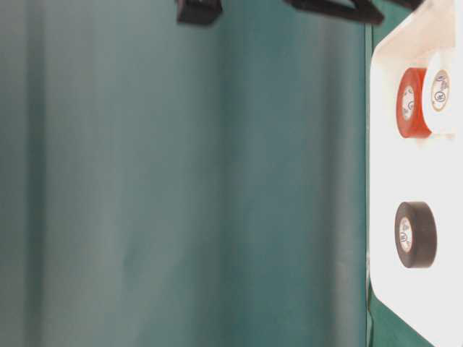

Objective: Put the tape into the white case with the right arm.
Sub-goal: 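Open the right gripper and withdraw it to the right, then move the right gripper down toward the yellow tape roll, then lower the right gripper into the yellow roll's hole and grasp it, then carry the yellow tape roll into the tray between black and red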

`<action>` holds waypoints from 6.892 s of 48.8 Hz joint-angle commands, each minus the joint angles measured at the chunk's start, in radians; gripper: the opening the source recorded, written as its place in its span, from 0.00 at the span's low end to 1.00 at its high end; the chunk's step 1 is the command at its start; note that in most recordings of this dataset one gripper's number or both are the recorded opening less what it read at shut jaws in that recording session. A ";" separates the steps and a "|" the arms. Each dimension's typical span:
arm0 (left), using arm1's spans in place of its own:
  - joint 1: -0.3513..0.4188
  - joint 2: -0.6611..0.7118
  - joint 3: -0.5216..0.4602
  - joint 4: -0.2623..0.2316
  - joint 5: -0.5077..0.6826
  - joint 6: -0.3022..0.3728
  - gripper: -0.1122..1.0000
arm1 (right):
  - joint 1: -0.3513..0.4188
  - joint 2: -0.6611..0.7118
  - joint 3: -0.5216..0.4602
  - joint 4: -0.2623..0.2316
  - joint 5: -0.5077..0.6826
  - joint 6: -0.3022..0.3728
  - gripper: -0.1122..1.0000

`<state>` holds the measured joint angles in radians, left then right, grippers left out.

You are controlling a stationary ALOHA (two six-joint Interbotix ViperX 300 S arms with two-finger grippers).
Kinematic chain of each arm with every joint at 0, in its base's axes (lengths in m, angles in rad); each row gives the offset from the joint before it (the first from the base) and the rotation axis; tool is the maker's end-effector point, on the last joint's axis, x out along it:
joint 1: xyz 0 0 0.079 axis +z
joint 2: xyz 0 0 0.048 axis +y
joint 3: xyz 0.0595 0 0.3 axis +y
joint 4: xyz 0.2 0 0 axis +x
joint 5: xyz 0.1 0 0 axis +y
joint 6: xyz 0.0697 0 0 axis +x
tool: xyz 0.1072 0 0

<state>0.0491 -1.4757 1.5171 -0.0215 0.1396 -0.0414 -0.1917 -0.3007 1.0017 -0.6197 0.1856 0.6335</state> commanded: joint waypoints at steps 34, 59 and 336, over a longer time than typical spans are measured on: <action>0.000 0.009 -0.012 -0.002 -0.011 0.002 0.10 | 0.003 -0.526 0.316 0.055 -0.002 0.029 0.73; 0.000 0.011 -0.012 -0.002 -0.011 0.000 0.10 | 0.130 -0.589 0.344 0.098 0.000 0.041 0.73; 0.000 0.011 -0.012 -0.002 -0.011 0.000 0.10 | 0.442 0.423 -0.575 0.161 0.382 0.101 0.11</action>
<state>0.0476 -1.4757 1.5171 -0.0215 0.1411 -0.0414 0.2684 0.1381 0.4495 -0.4510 0.5691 0.7363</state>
